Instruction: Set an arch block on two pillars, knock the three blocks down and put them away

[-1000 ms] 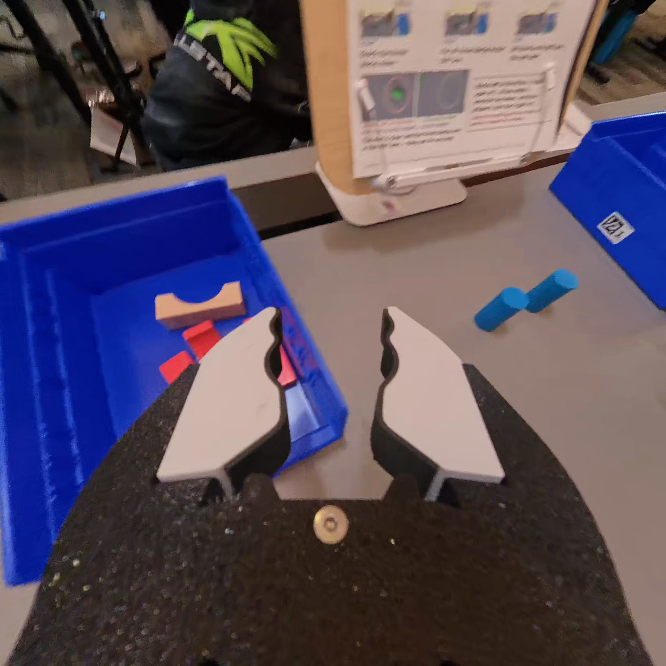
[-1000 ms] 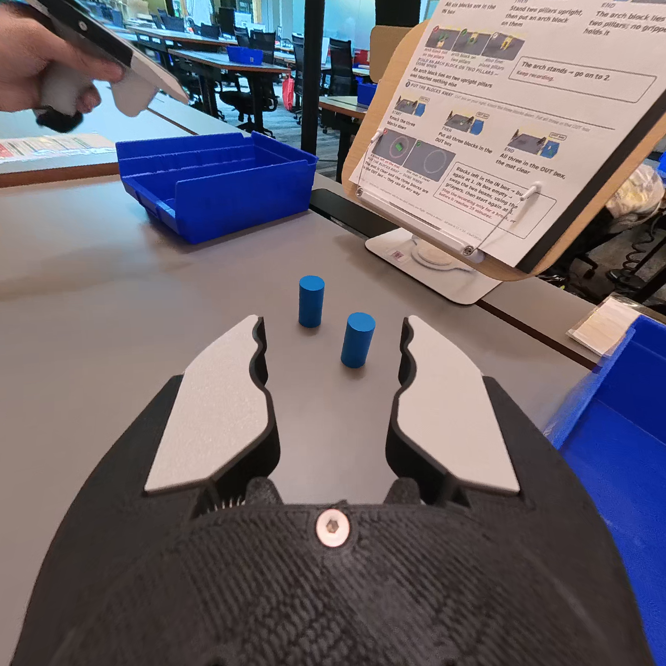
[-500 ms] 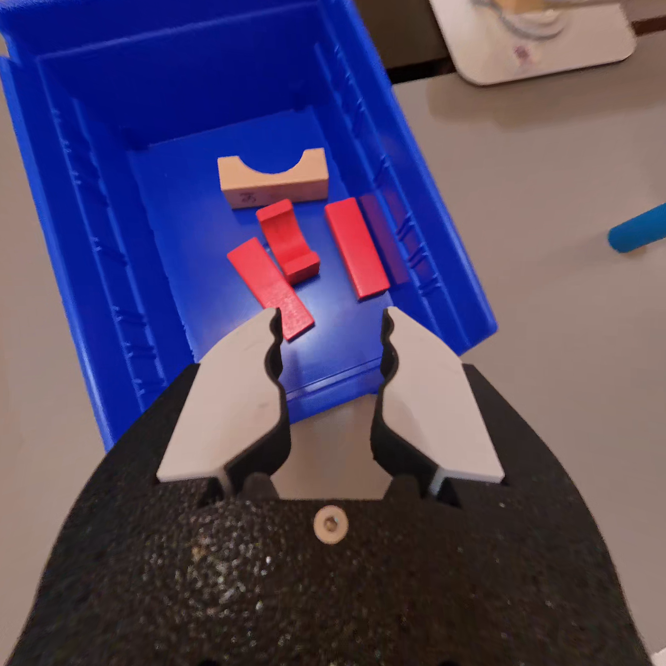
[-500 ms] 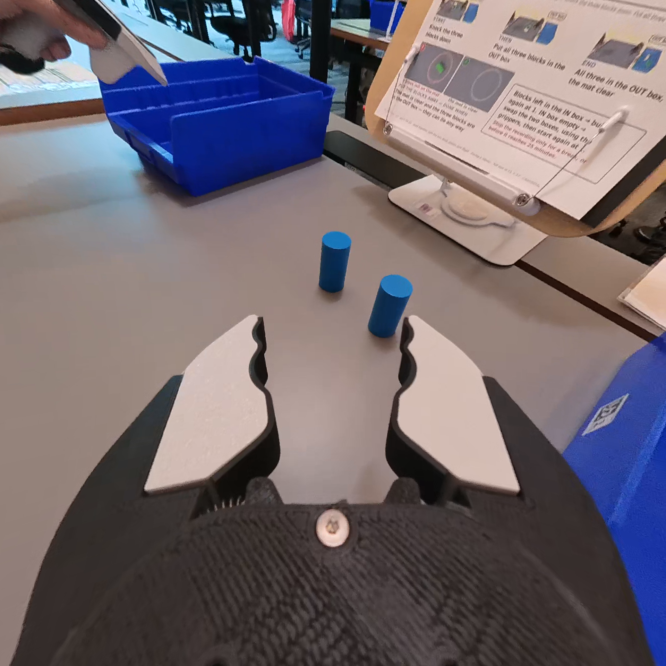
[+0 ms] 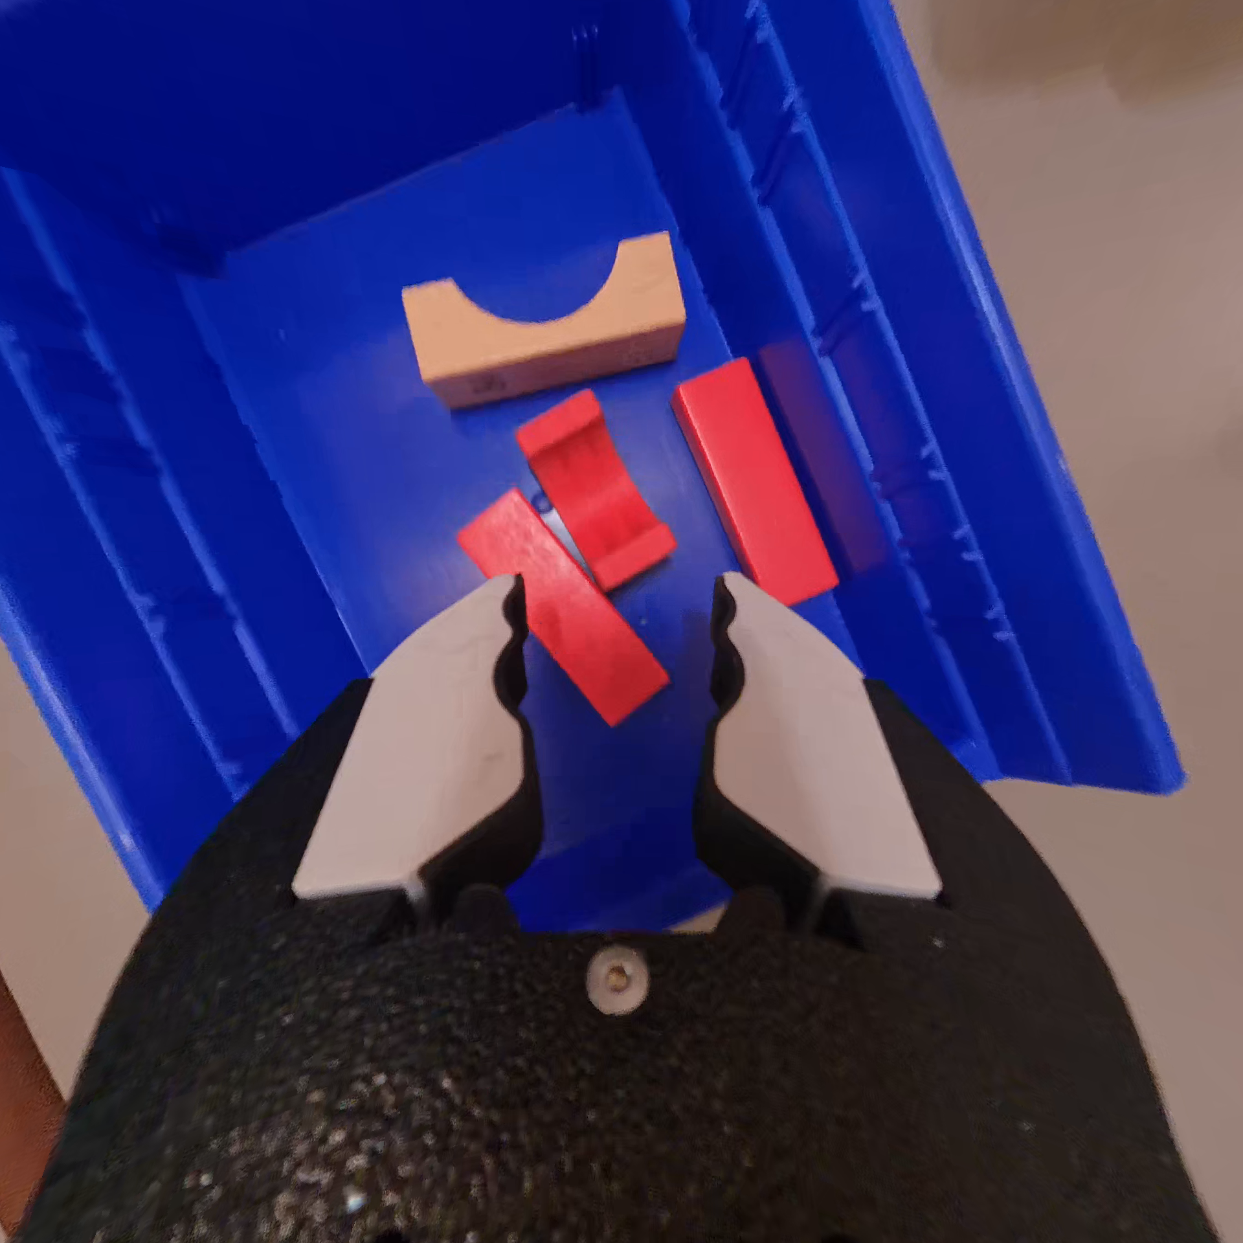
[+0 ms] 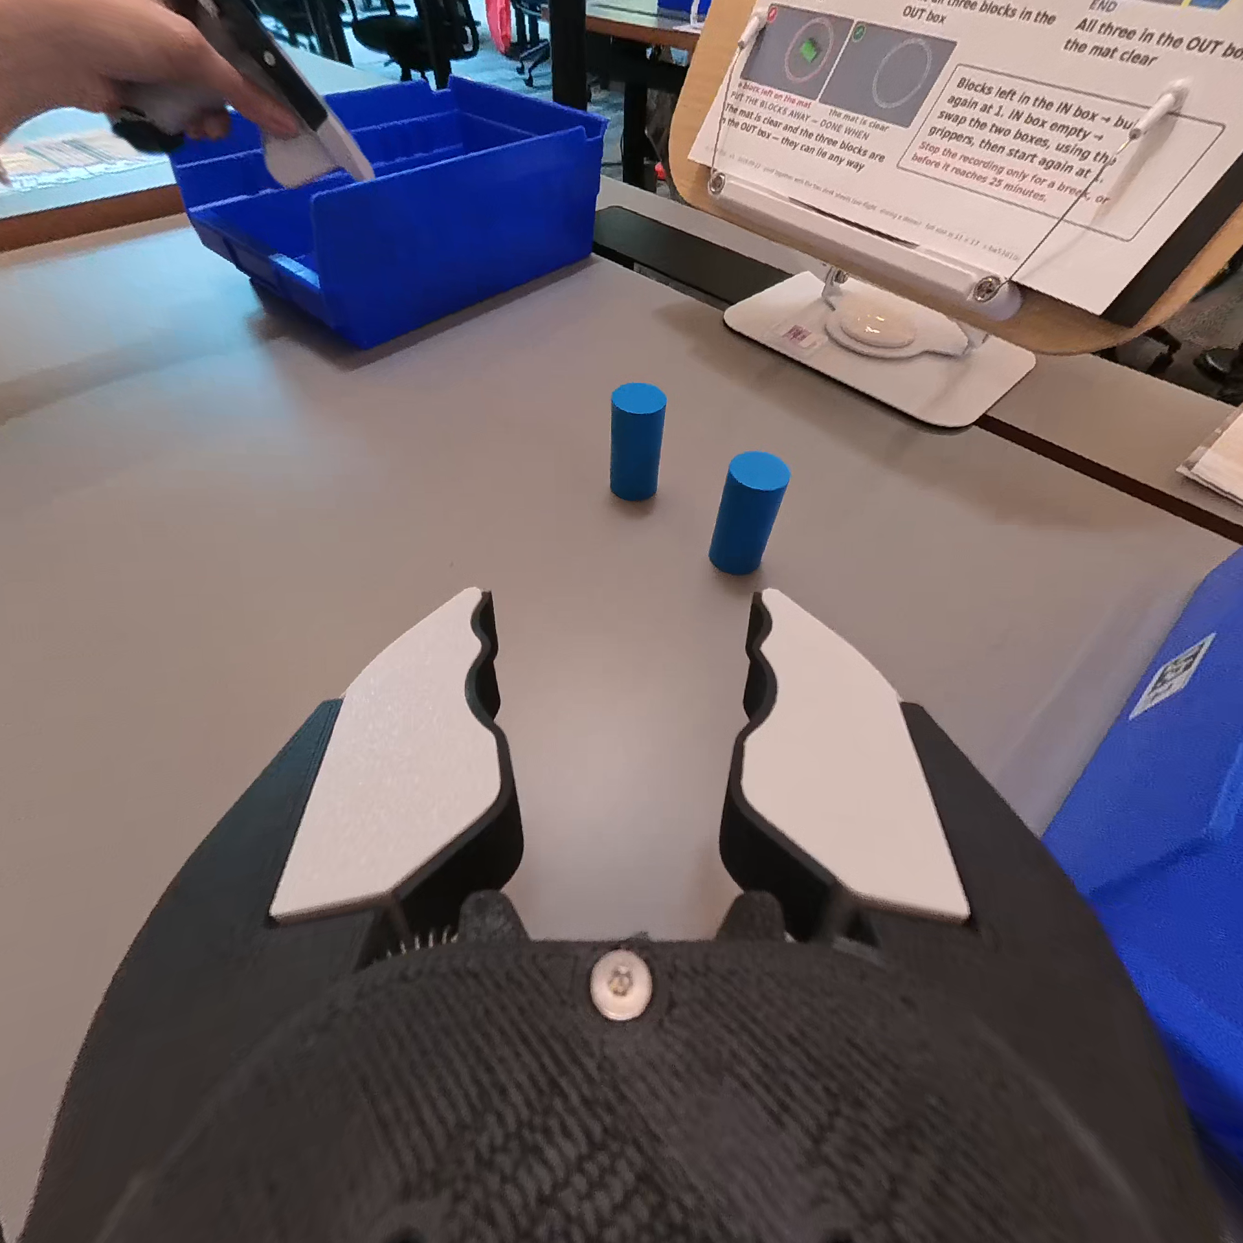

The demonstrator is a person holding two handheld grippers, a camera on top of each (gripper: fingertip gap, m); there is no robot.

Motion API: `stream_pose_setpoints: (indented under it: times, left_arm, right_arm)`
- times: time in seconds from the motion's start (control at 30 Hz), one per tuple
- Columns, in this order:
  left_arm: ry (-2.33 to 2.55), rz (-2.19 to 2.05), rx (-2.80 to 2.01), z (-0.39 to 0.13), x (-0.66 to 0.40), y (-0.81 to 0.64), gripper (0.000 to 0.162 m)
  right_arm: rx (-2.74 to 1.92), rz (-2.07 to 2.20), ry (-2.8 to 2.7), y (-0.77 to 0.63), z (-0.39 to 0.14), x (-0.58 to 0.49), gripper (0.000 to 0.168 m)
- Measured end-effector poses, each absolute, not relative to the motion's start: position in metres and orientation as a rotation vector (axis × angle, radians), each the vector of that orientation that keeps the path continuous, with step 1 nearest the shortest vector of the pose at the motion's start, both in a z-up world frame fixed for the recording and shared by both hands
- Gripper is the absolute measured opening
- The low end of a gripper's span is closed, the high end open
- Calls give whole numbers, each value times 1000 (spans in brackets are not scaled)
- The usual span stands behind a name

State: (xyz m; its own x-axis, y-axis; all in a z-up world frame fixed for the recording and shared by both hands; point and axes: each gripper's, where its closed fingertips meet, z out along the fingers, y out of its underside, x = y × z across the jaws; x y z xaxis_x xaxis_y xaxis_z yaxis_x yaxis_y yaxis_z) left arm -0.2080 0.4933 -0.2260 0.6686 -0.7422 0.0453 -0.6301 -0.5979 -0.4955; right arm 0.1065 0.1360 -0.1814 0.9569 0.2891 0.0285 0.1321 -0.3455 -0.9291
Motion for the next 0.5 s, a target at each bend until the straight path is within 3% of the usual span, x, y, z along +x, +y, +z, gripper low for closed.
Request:
stream_pose_setpoints:
  times: [0.17, 0.5]
  left_arm:
    - [1240, -278, -2350, -230, -199, 517, 52]
    - [1083, -278, -2661, -258, -200, 494, 43]
  right_arm:
    - [-1964, 149, -269, 128, -190, 112, 72]
    - [-1954, 204, -203, 133, -195, 113, 72]
